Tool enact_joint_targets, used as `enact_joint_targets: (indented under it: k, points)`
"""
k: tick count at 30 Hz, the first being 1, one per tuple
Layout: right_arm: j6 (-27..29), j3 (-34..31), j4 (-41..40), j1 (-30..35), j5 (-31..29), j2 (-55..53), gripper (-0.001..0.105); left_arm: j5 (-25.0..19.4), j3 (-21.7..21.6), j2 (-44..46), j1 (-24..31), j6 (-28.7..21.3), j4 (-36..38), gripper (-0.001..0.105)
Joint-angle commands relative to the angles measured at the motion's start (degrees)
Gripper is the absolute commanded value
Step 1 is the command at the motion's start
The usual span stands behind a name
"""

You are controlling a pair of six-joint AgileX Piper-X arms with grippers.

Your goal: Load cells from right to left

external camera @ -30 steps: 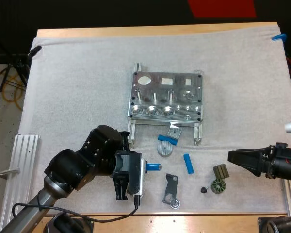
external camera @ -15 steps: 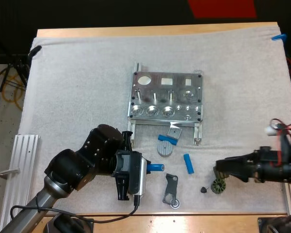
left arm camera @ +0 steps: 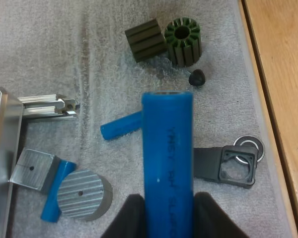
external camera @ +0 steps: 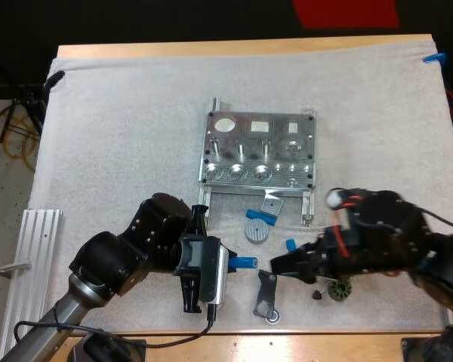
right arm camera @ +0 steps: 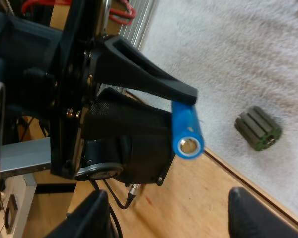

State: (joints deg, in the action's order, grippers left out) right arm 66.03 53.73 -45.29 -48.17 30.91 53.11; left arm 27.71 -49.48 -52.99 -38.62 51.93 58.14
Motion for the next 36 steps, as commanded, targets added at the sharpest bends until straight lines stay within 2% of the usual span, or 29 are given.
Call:
enact_joint_targets:
  k: [1, 14, 30, 36]
  points:
    - [-1.29, 0.40, 2.51, -1.14, -0.42, 1.32, 0.052, 0.87, -0.19, 0.31, 0.16, 0.71, -0.37, 0.000]
    - [-1.89, 0.40, 6.56, -2.31, -1.96, 8.54, 0.052, 1.72, -0.19, 0.31, 0.16, 0.71, -1.95, 0.000]
    - [-3.25, 0.40, 8.27, -2.31, -1.56, 10.70, 0.052, 1.71, -0.19, 0.31, 0.16, 0.97, -5.38, 0.000]
    - [-3.25, 0.40, 9.39, -2.31, -1.56, 11.14, 0.052, 1.71, -0.19, 0.31, 0.16, 2.75, -6.18, 0.000]
